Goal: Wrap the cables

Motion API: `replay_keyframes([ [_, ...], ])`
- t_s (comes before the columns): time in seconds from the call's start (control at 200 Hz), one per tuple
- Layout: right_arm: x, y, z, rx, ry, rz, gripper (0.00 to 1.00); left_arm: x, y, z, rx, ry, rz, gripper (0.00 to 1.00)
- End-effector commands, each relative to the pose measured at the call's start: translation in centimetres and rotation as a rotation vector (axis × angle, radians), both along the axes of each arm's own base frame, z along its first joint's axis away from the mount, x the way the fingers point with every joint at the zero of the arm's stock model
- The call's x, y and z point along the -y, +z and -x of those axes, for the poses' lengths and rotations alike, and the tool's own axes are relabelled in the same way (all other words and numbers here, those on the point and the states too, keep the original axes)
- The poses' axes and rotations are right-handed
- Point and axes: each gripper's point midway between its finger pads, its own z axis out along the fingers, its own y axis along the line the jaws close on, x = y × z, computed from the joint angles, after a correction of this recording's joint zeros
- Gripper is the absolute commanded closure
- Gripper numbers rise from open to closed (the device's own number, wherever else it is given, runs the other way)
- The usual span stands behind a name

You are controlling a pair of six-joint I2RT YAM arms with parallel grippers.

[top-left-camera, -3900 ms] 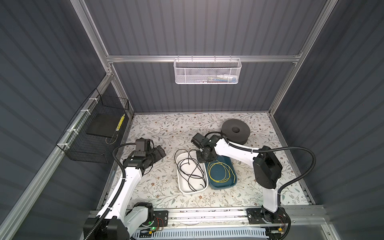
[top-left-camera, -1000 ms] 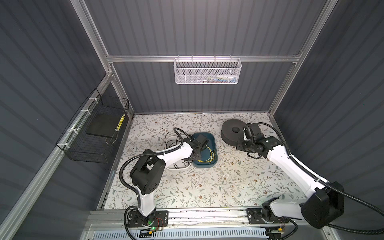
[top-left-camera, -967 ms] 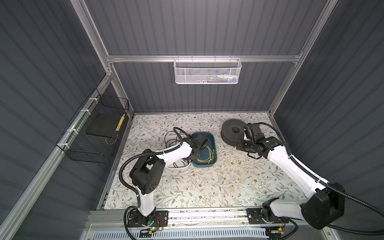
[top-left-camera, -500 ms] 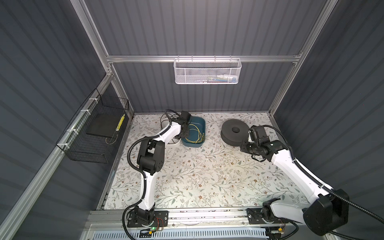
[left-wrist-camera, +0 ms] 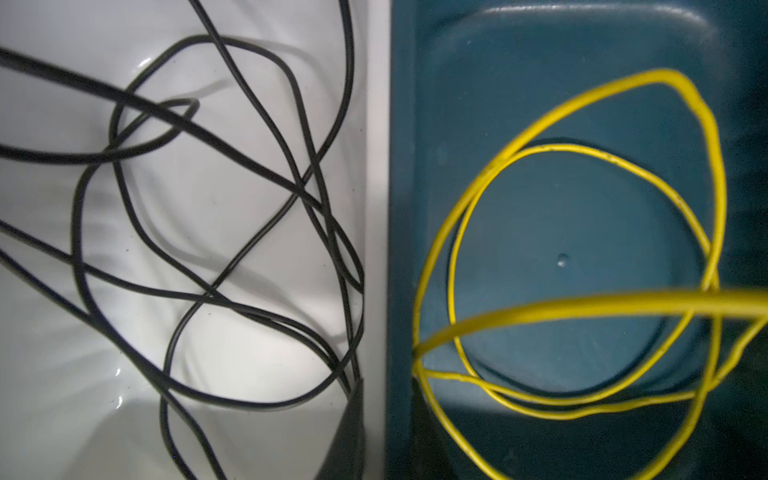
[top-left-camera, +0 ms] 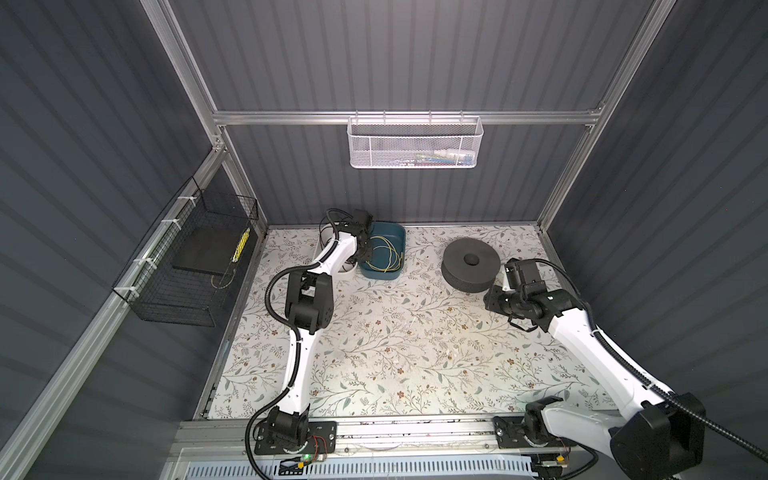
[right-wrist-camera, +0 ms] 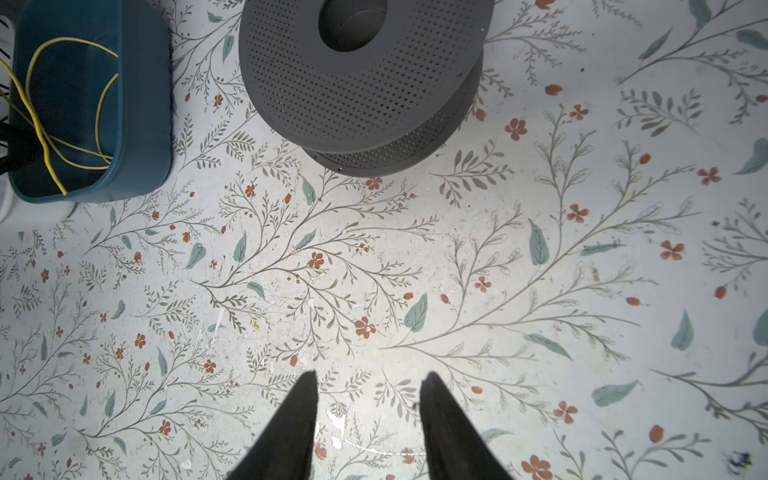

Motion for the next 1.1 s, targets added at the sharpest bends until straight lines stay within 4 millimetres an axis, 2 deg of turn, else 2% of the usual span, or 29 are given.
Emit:
replay_keyframes([
  [0.0,-0.4,0.2,-0.2,0.011,0.025,-0.020,0.56,-1.0,-2.4,0.3,-0.059,0.056,-0.013,1.00],
  [0.225,-0.3,0.6,-0.3,0.021,0.031,-0.020,0.55,-0.9,-2.0,0.3,-0.055,0.090,0.017,0.98],
  [0.3,-0.4,0.7,-0.3,0.023,0.033,-0.027,0.54,-1.0,-1.6,0.2,-0.050,0.095,0.020,0.87],
  [0.355,-0.6,0.9,-0.3,0.028,0.040,-0.040,0.53,-0.8,-1.0,0.2,-0.042,0.088,0.028,0.72],
  [0.425,-1.0,1.2,-0.6,0.035,0.052,-0.068,0.51,-0.9,0.3,0.0,-0.020,0.089,0.030,0.59],
  [0.465,-1.4,1.6,-0.7,0.045,0.068,-0.092,0.50,-1.0,1.4,-0.3,-0.004,0.087,0.032,0.49],
  [0.58,-2.0,2.7,-1.4,0.076,0.071,-0.173,0.47,-1.1,5.0,-0.9,0.051,0.078,0.050,0.36],
  [0.695,-2.3,4.0,-2.4,0.127,0.070,-0.292,0.44,-1.1,8.9,-1.2,0.110,0.063,0.089,0.30],
  [0.775,-1.8,4.3,-3.0,0.161,0.052,-0.333,0.43,-0.9,12.0,-1.0,0.156,0.049,0.124,0.29],
  [0.81,-2.1,4.7,-3.4,0.188,0.076,-0.372,0.42,-0.9,13.2,-0.8,0.174,0.044,0.136,0.29],
  [0.9,-1.3,3.8,-4.4,0.173,0.053,-0.387,0.40,-0.7,16.4,0.4,0.210,0.017,0.171,0.29],
  [0.945,-1.2,3.6,-5.0,0.157,0.061,-0.450,0.40,-0.6,18.2,1.3,0.235,0.004,0.196,0.29],
  [1.015,-0.7,3.0,-6.2,0.170,0.035,-0.555,0.38,-0.4,20.4,3.3,0.275,-0.023,0.254,0.29],
  [1.095,0.8,2.1,-7.6,0.237,-0.029,-0.655,0.36,0.0,22.7,6.2,0.361,-0.032,0.379,0.29],
])
